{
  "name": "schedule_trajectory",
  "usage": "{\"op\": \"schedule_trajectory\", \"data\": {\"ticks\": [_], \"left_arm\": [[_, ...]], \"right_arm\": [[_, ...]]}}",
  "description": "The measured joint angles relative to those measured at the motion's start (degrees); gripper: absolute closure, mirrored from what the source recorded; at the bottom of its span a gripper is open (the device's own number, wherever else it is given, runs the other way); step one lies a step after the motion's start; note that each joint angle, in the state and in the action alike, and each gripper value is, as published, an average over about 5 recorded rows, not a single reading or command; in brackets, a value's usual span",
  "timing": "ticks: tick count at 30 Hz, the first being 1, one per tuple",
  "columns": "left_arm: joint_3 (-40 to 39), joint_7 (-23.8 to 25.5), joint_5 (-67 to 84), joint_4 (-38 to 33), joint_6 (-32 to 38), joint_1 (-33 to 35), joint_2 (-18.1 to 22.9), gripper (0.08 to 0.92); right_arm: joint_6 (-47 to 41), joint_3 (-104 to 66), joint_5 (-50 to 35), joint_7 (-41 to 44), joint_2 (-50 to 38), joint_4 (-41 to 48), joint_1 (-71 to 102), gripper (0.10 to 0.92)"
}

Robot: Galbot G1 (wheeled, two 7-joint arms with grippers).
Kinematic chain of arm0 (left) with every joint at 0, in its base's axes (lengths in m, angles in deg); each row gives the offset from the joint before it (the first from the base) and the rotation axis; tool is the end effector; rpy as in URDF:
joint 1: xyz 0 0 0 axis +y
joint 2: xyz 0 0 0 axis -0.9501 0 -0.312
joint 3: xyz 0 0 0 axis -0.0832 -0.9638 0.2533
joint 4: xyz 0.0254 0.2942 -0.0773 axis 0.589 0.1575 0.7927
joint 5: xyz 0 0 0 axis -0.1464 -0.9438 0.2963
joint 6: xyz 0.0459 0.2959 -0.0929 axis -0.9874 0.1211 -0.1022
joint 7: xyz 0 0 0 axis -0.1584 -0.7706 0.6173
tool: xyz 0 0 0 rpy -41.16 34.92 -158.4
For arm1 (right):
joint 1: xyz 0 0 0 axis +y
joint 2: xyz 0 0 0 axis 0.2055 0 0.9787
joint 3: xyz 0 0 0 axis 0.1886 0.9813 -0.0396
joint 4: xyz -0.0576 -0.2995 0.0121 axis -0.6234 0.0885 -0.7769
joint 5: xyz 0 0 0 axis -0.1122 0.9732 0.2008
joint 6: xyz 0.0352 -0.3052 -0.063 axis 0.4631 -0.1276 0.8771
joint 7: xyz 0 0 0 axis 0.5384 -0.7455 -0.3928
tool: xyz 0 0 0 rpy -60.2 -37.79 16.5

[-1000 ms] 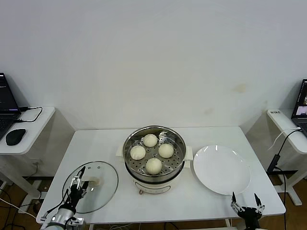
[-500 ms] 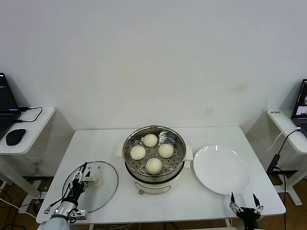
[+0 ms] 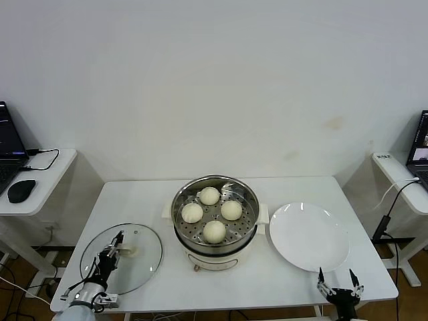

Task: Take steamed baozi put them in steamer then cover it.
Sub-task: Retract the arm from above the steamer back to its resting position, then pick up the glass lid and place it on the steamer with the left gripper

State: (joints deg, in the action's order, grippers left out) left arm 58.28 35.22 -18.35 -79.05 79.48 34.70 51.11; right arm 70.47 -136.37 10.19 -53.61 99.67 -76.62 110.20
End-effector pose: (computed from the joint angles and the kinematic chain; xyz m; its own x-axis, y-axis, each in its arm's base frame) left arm 0.2117 0.1577 -0.3784 -0.9933 0.0705 0.0920 0.0920 -0.0025 0.9958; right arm 0.1132 -0.1075 -0.3711 -0.9575 0.2070 0.2009 0.1764 0.9712 -0.1601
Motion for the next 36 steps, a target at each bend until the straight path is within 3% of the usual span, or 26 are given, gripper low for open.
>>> {"op": "schedule_trajectory", "data": {"ticks": [4,11,22,29,36], "left_arm": [[0.61,-0.24,0.72,-1.60,-0.49,0.96,-0.63,0.853],[2.60,0.99,2.53,-6.73,-2.58,3.59,-2.26,0.854],[5.73,8.57,11.62,-20.64,-10.90,7.69,-7.59,0.854],[2.22,12.80,15.44,-30.39,-17.36,6.58,-11.63,0.854],[-6.55,14.90,16.37,-33.78,-23.10,0.78,-14.30,0.854]], "right_arm": [[0.30,0.36,0.37,0.13,0.09,-0.34,0.28,0.203],[0.60,1.16,0.47,0.46,-0.12,-1.40,0.98,0.203],[1.56,2.71,1.07,0.85,-1.30,-4.03,2.78,0.203],[1.30,3.74,2.66,0.16,-0.80,-4.75,2.77,0.203],[1.22,5.00,5.54,-1.02,0.22,-4.81,2.29,0.203]]}}
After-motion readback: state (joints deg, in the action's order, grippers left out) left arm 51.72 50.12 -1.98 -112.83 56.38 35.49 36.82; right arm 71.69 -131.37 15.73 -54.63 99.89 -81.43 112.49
